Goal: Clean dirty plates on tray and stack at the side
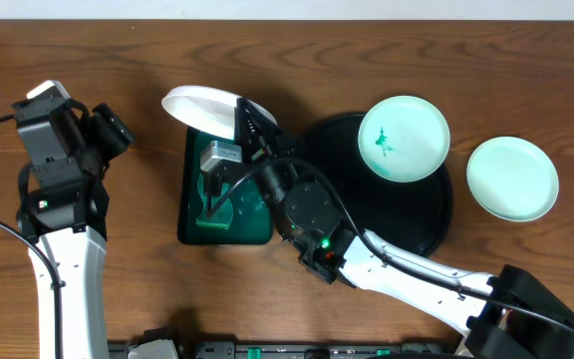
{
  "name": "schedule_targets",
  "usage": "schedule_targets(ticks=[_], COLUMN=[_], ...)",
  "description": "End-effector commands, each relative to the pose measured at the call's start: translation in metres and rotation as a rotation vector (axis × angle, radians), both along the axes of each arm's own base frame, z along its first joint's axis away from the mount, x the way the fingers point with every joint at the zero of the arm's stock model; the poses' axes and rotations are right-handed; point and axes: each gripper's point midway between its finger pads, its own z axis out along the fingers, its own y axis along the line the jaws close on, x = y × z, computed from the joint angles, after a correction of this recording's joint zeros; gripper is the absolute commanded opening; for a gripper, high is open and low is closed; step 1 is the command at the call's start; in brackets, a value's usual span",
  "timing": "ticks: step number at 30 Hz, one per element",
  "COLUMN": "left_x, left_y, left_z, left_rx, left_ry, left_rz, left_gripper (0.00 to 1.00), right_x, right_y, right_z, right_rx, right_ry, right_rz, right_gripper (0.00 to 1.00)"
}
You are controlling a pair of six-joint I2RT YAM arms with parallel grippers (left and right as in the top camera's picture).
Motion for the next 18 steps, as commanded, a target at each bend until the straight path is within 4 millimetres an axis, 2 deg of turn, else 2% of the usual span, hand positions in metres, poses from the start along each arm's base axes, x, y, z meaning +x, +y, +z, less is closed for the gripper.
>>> schedule_targets(ticks=[1,18], left_x=[-0.0006,-0.0006], left_y=[0.0028,0.0028], left_z=[0.0006,0.0006], left_rx=[0.005,0.005], left_ry=[0.000,0.000], left_rz=[0.012,0.012], left_gripper=[0.80,0.80], right_x=[-0.0045,-0.0076], right_y=[0.0033,0.0055], right_z=[0.0109,0.0171], right_rx=[0.016,-0.068], right_ry=[-0.026,-0.098], right_rz=[0.004,-0.001], right_gripper=[0.01,0.01])
